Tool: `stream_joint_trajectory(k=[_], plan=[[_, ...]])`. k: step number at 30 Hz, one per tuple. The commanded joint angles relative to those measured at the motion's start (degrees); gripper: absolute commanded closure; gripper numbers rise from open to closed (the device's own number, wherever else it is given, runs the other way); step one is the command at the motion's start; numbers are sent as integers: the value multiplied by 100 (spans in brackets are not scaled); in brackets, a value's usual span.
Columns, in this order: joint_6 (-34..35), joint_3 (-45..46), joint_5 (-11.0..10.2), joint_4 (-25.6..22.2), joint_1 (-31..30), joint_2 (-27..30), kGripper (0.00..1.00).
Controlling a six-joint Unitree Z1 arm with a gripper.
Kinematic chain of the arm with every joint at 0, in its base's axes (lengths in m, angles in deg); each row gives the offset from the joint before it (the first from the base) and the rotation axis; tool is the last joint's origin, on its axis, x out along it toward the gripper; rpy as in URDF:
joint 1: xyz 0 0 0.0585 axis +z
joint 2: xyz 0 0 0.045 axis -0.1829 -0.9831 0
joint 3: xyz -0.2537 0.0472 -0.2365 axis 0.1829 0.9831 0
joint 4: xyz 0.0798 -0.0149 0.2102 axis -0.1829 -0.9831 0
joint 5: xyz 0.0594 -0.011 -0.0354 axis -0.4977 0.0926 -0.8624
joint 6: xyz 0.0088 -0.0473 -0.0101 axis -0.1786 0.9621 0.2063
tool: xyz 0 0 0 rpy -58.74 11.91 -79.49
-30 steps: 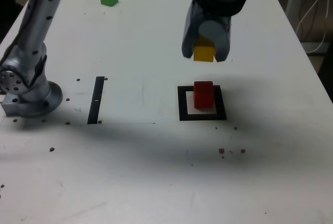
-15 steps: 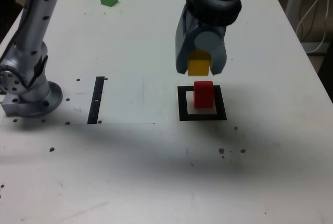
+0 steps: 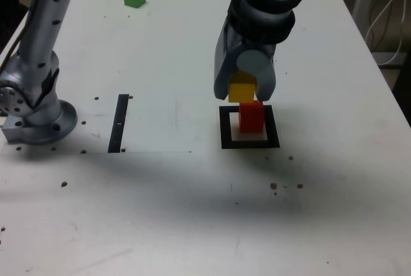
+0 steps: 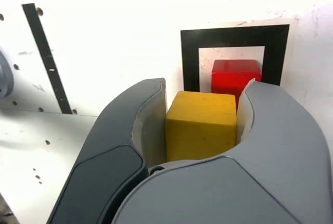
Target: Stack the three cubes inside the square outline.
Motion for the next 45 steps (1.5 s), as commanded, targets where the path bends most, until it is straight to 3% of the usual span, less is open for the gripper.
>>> stream_joint_trajectory(k=[1,19,30,41,45], plan=[[-7,27,28,81,5,-106,83],[-7,0,27,332,16,-301,74],[-50,93,-99,438,117,-360,55],[-236,135,-12,430,133,-303,38],[-236,118,20,462,132,-271,18]])
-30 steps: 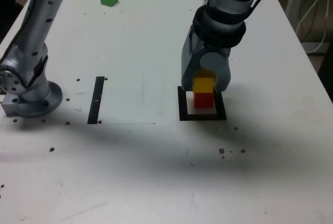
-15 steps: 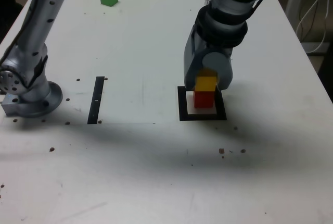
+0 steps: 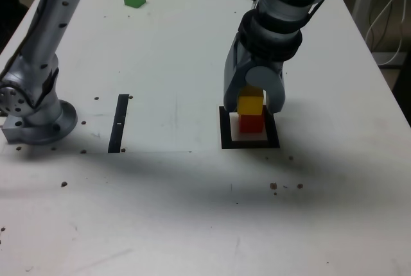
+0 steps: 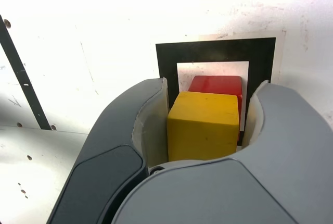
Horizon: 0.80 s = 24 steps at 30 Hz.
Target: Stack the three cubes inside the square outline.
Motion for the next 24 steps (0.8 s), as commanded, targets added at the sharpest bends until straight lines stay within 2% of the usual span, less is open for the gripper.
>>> stream_joint_trajectory(k=[1,4,11,14,19,21,24], plan=[[-9,-12,9,31,9,77,12],[-9,-3,-44,21,10,140,1],[-19,15,-392,-213,28,505,0],[-205,68,-456,-380,166,779,0],[-973,233,-421,-445,771,1221,0],[-1293,328,-500,-429,1095,1357,0],[-1742,503,-736,-341,1653,1559,0]])
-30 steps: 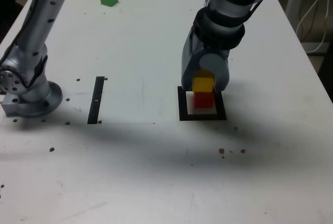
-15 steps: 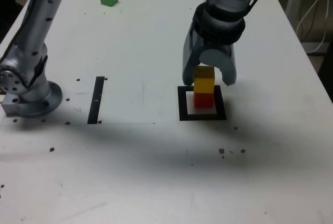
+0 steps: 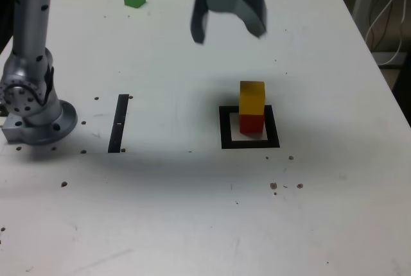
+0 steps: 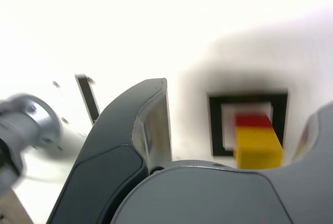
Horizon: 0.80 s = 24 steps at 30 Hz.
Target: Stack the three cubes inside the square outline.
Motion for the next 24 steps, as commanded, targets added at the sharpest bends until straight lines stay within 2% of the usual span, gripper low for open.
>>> stream_joint_trajectory(k=[1,6,9,20,24], plan=[[-319,139,-220,109,447,203,0],[-1140,313,-747,466,1433,508,0],[-1672,322,-911,705,1943,516,0],[-3924,328,-993,1333,3894,120,1],[-4403,168,-1029,1640,4419,-68,1]])
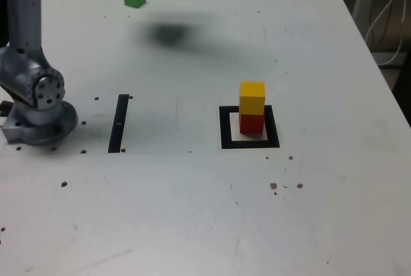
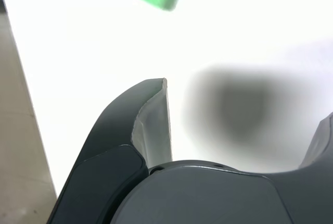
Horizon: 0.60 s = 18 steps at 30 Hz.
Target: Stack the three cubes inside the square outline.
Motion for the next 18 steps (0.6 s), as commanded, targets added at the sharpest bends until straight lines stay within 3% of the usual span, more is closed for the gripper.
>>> stream_joint_trajectory(k=[1,9,18], plan=[[-218,-135,-10,167,269,-142,2],[-916,-918,-10,228,1159,-844,5],[-1680,-1291,-10,280,1575,-1301,7]])
